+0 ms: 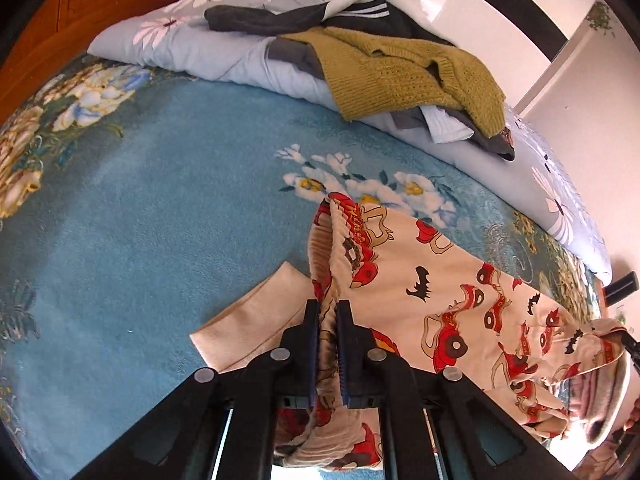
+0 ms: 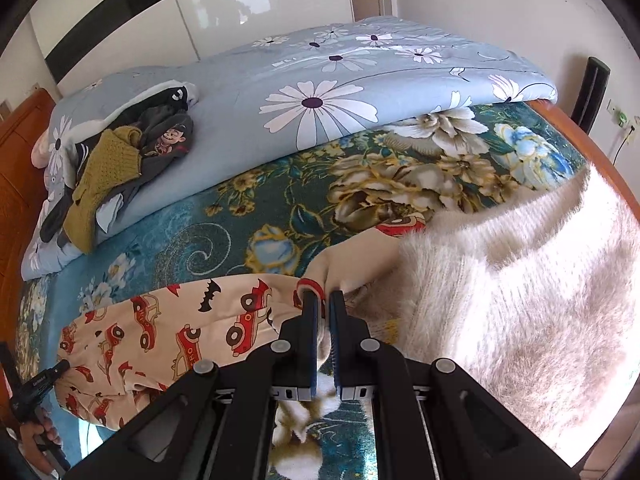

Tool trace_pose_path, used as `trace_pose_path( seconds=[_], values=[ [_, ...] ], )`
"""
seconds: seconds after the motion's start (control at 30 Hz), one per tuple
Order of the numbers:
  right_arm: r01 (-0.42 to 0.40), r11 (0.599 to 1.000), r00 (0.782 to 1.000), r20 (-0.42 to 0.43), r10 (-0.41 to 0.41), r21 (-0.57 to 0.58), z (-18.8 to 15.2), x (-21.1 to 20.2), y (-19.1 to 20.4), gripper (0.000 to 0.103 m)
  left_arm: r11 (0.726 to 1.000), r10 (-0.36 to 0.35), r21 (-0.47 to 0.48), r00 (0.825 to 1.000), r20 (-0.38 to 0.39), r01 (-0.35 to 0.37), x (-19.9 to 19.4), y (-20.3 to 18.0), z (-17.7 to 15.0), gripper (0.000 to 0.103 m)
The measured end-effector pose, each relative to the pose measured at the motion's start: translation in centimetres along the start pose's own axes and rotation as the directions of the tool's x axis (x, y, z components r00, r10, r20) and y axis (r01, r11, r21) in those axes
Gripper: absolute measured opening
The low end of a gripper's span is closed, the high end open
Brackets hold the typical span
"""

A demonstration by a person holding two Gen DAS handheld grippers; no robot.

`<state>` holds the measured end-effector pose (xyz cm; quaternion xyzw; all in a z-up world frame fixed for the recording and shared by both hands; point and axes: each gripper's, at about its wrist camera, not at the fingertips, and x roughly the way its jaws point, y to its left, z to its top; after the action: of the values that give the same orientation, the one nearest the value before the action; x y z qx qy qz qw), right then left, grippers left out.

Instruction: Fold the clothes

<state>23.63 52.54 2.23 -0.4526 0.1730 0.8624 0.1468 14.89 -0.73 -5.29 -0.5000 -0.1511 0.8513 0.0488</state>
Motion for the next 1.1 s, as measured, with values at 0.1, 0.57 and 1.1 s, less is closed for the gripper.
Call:
trace_pose_path(
  seconds=[0.1, 0.57, 1.1],
  values=[
    [-0.04, 0.999, 0.998, 0.05, 0.04, 0.015, 0.8, -1.9, -0.4, 0.006, 1.0, 0.023, 0.004, 0.998, 0.058, -0.024, -3.3, 0.1, -0.3, 0.008],
    [-0.368, 0.926, 0.909, 0.181, 0.377, -0.08, 0.2, -9.4, 3.1, 0.006, 0.974, 0.226, -0.088, 0.913, 0.34, -0.208, -23.4, 6.8, -5.5, 0.008],
    [-0.317, 0.94, 0.927, 0.167, 0.335, -0.126, 6.4, 0.5, 11.6, 0.006, 0.928, 0.371, -0.04, 0.917, 0.148, -0.369, -7.4, 11.8, 8.3, 0.009]
  ],
)
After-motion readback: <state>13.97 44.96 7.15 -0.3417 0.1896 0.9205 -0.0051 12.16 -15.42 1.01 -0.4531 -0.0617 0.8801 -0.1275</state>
